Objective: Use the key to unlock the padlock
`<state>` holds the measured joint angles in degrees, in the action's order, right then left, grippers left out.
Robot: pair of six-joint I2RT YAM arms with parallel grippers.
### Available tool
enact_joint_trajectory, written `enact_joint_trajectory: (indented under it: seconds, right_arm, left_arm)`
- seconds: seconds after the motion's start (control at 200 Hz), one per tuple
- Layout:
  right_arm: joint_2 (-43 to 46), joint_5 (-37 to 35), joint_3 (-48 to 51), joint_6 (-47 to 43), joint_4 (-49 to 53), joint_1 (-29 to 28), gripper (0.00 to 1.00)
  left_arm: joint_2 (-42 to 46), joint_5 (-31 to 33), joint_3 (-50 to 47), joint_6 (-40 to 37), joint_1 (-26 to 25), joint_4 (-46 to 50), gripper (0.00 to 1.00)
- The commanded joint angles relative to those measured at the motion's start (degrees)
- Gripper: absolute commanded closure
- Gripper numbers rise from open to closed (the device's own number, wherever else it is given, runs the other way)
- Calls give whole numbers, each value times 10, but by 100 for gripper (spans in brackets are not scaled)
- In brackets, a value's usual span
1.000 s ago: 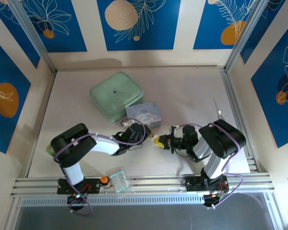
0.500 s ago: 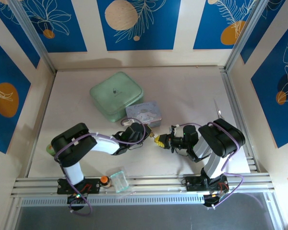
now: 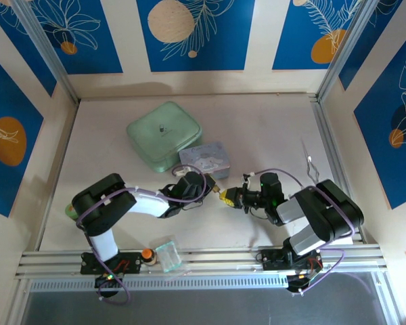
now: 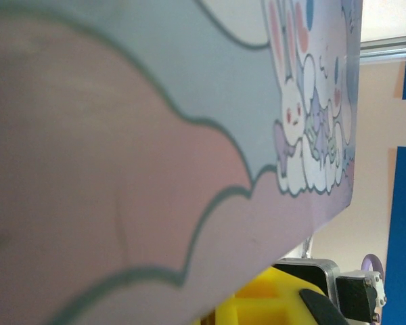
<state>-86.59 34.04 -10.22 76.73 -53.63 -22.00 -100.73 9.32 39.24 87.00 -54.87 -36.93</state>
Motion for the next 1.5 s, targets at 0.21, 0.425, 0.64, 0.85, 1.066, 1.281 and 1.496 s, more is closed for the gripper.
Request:
enact_joint_trajectory:
  seconds: [0.21,0.425,0.64,0.85,1.066,1.281,1.496]
  right_arm:
    - [7,37,-50,-63,17,30,100]
    - [-22,49,-59,-67,-16,42,100]
    - [-61,63,-68,-70,-37,57,100]
    - [-103,54,-72,-55,-87,34,100]
    - [-139,60,-68,-26,-148,38,100]
    - [-181,85,-87,24,-206,47,100]
    - [-225,123,-95,87,-267,55,100]
  left_arm:
    - [-2,-93,25,25,-16,-37,100]
    - [-6,-103,28,35,-23,-48,100]
    - [-1,-98,27,31,-24,-36,100]
    - [-5,-99,59,15,-23,-22,100]
    - [-19,-104,68,17,-25,-26,100]
    - [4,-96,65,-19,-27,-11,100]
    - [-8,-120,58,-23,-27,-77,100]
